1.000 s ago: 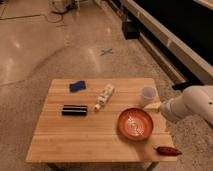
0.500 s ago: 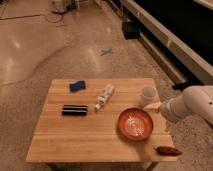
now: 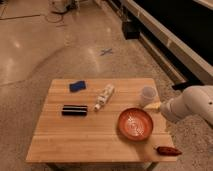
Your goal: Place the pepper in the ceramic bowl
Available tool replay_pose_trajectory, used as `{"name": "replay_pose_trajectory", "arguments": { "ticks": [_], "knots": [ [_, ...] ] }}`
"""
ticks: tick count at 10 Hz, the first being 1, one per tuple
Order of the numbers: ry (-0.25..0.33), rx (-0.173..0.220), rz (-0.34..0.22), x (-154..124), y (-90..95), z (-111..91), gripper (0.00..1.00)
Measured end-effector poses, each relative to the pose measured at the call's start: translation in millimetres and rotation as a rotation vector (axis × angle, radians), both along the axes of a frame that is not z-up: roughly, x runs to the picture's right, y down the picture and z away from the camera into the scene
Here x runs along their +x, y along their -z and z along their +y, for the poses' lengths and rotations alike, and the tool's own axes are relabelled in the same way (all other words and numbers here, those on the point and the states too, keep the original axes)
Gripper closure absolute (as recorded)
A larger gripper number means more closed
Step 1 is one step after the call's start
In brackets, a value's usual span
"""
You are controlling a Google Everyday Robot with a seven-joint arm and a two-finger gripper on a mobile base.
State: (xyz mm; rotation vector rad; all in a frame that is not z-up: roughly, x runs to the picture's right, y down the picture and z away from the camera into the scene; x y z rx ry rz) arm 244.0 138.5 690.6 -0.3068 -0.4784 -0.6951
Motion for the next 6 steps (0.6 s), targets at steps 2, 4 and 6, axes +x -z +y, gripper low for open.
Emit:
{"name": "replay_pose_trajectory", "arguments": {
  "ticks": [2,4,6],
  "knots": [
    [0.009,0.004,0.010,2,-1.3,1,0.20],
    [0.011,-0.004,0.071,20,-9.9,15,0.20],
    [-0.031,-0.025,0.128,41,-19.0,29,0.20]
  ]
}}
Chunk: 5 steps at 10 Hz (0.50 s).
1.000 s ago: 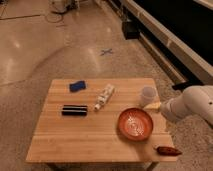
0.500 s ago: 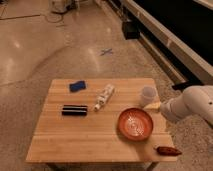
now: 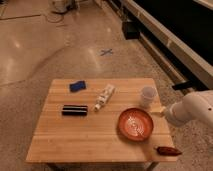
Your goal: Place the pepper in the ceramic bowl
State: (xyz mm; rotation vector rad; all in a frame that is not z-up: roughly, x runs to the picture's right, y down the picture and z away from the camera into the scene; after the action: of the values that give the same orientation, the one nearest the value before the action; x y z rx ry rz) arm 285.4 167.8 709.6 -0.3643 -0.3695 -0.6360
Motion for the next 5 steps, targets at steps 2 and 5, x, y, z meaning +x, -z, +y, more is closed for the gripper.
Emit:
{"name": "replay_pose_trajectory", "arguments": {
  "ticks": [2,5],
  "knots": [
    [-0.057,-0.024,0.066,27,-8.5,14,0.20],
    [-0.113,-0.063,0.124,53,-14.3,42,0.20]
  ]
}}
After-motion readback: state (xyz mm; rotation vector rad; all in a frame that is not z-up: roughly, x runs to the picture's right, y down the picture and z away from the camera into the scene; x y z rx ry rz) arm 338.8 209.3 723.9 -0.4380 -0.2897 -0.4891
